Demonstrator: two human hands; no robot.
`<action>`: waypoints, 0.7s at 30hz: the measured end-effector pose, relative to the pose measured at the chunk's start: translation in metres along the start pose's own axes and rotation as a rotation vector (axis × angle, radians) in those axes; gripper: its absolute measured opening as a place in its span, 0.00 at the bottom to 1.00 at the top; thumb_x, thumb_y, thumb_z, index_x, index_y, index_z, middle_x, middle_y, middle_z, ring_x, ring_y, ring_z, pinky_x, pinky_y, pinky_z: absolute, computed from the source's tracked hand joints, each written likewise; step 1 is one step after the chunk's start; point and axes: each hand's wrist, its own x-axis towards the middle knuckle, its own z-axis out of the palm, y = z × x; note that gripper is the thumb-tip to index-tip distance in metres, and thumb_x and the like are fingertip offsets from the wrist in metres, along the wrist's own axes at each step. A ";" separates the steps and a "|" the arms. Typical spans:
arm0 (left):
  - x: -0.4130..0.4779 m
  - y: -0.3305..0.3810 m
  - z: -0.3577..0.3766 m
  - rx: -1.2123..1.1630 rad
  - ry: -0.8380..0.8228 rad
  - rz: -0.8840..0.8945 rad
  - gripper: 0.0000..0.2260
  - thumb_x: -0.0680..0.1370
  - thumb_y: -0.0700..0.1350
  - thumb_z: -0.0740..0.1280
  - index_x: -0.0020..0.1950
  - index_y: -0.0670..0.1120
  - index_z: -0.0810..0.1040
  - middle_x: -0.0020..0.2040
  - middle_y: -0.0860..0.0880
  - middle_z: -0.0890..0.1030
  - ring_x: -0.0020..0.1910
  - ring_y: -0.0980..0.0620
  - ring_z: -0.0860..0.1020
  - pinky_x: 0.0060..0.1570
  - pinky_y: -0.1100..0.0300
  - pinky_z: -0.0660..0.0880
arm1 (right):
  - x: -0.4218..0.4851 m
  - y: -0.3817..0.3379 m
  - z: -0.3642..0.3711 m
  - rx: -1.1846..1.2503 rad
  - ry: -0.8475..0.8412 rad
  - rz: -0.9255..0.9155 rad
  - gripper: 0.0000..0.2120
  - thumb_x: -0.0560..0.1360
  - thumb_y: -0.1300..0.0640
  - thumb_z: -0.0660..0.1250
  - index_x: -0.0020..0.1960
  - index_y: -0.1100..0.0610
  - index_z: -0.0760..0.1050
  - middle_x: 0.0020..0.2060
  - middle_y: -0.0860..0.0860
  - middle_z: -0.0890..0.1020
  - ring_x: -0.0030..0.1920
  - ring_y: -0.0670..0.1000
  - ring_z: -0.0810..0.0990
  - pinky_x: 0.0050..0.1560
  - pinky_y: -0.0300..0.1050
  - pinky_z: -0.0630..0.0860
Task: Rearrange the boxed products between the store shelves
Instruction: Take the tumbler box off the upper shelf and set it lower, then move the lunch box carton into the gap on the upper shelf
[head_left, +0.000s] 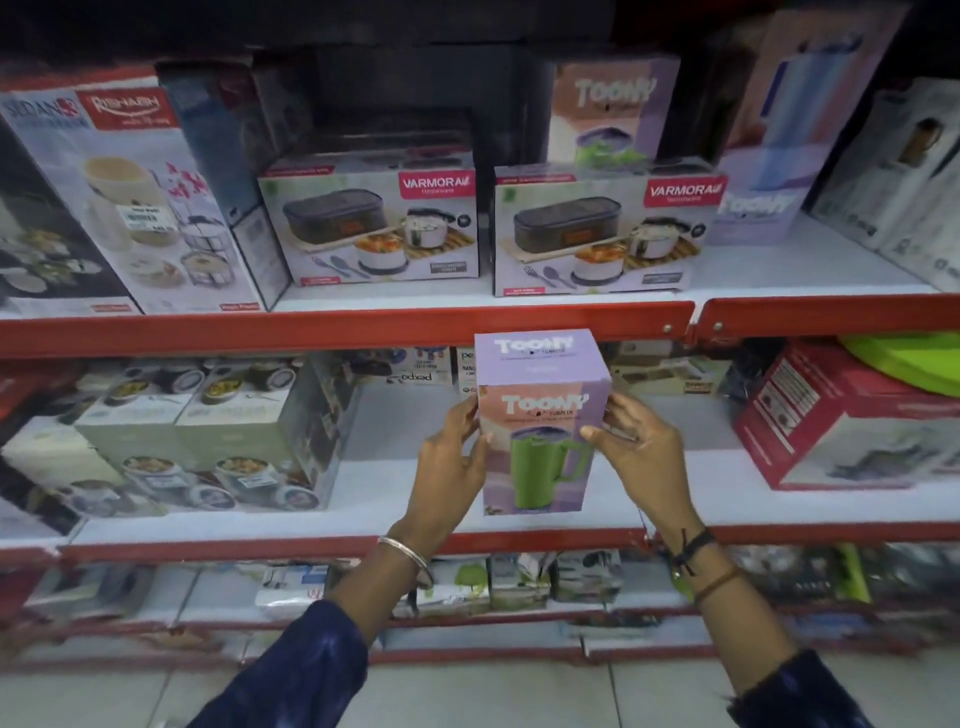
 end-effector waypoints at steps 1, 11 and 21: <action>-0.001 -0.006 0.005 -0.003 -0.011 -0.012 0.19 0.77 0.35 0.64 0.68 0.42 0.67 0.60 0.42 0.80 0.62 0.47 0.77 0.49 0.46 0.81 | 0.000 0.008 0.001 0.009 0.003 0.009 0.24 0.71 0.67 0.71 0.65 0.58 0.72 0.59 0.49 0.78 0.60 0.50 0.78 0.60 0.42 0.76; 0.001 -0.045 0.041 0.030 -0.039 -0.120 0.17 0.75 0.28 0.61 0.64 0.36 0.68 0.60 0.39 0.79 0.60 0.42 0.77 0.51 0.54 0.78 | 0.012 0.069 0.013 -0.022 -0.003 0.077 0.22 0.72 0.68 0.69 0.64 0.55 0.73 0.58 0.48 0.78 0.60 0.50 0.78 0.58 0.29 0.73; -0.002 -0.048 0.051 -0.004 -0.083 -0.193 0.24 0.77 0.34 0.62 0.71 0.41 0.60 0.67 0.45 0.71 0.67 0.47 0.70 0.65 0.54 0.69 | 0.015 0.083 0.014 -0.071 -0.056 0.055 0.21 0.75 0.65 0.67 0.65 0.54 0.70 0.60 0.48 0.76 0.60 0.50 0.76 0.62 0.38 0.74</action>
